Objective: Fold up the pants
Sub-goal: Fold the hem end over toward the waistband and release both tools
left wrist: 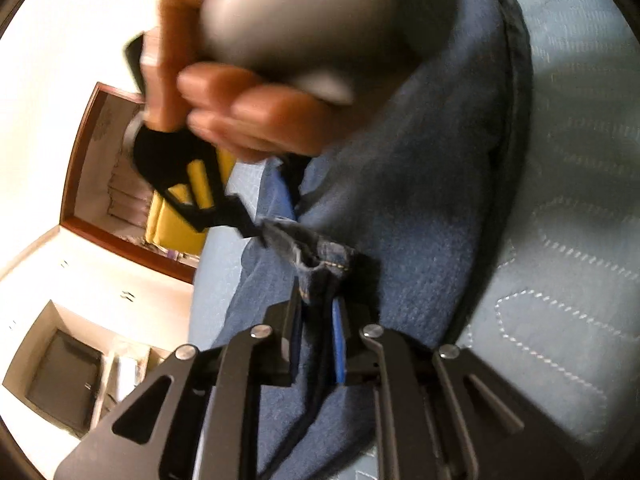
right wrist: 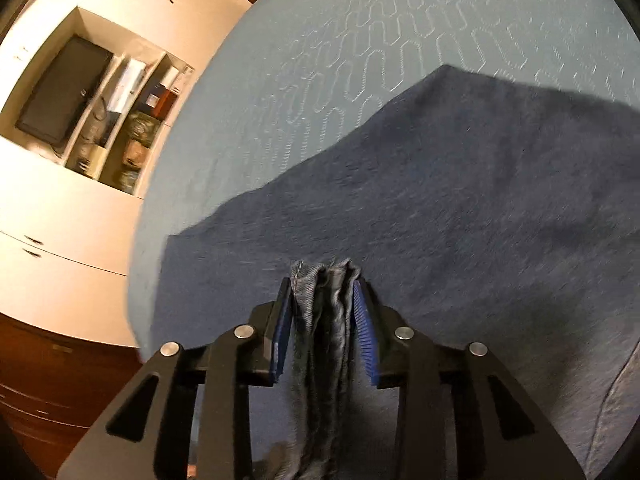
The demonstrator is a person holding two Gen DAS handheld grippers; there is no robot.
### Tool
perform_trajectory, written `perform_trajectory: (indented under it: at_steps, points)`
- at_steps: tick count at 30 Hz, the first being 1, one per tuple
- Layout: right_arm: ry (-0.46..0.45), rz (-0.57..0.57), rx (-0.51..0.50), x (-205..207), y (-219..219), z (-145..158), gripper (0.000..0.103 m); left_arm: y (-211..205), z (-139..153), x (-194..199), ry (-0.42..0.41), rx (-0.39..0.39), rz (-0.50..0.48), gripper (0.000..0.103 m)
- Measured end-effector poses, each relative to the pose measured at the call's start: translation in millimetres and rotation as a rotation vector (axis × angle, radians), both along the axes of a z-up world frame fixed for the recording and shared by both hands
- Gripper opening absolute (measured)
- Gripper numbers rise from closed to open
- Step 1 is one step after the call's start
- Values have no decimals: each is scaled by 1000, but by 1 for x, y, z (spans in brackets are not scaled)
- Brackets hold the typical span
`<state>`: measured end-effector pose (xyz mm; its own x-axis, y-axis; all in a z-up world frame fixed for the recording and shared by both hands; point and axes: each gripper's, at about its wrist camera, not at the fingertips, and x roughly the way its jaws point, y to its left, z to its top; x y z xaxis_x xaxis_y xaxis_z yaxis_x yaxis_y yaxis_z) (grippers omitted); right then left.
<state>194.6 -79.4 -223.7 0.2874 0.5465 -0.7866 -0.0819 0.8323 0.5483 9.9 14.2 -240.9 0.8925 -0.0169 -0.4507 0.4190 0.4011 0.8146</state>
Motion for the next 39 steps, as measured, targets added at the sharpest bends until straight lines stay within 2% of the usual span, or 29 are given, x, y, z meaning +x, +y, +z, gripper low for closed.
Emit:
perform_trajectory:
  at_steps: [1,2,3,4,7,8,10,11,12,14,15,16,18,20,22,23,26,29,30,32,34,37,39]
  points:
    - [-14,2,-15,-1,0,-1,29,4,9,-5,11,-48,8,26]
    - [-34,-11,-29,-3,-3,1,30,1,11,-5,10,-74,7,42]
    - [-47,-28,-44,-4,-4,3,37,7,22,-14,8,-130,7,50]
    - [-70,-51,-64,-8,-6,9,44,16,33,-20,14,-185,19,51]
    - [-192,-92,-169,-23,-10,39,44,57,66,-27,54,-372,127,51]
    - [-264,-106,-243,-34,-8,55,44,82,79,-25,61,-465,196,51]
    - [-372,-108,-315,-57,3,77,48,135,96,-15,73,-642,356,51]
    - [-413,-74,-363,-72,16,82,49,158,100,-9,79,-702,424,47]
    - [-437,-44,-398,-80,28,84,51,183,100,1,93,-747,500,33]
    - [-498,1,-511,-102,58,78,51,209,97,17,152,-788,560,15]
    - [-511,18,-544,-108,71,72,51,220,96,23,169,-818,579,10]
    - [-509,27,-553,-112,76,66,51,233,89,35,231,-863,595,8]
    - [-466,36,-557,-114,88,46,51,242,70,49,324,-849,660,6]
    - [-398,35,-596,-109,93,25,51,248,54,54,395,-838,677,6]
    - [-352,37,-597,-106,91,9,52,248,60,55,396,-827,676,6]
    - [-372,31,-602,-108,89,8,53,248,67,57,388,-833,671,6]
    - [-350,21,-582,-107,79,5,54,245,90,79,362,-886,624,6]
    - [-346,26,-601,-104,79,4,55,236,93,131,442,-918,562,6]
    - [-341,21,-597,-102,77,3,56,232,89,149,461,-902,567,7]
    - [-337,17,-592,-101,74,2,56,218,76,184,501,-802,592,7]
    - [-338,19,-594,-102,79,6,56,219,56,209,613,-772,649,7]
    - [-336,17,-589,-104,83,6,56,215,54,217,613,-747,655,7]
    - [-335,15,-588,-105,83,6,56,215,57,217,603,-770,665,7]
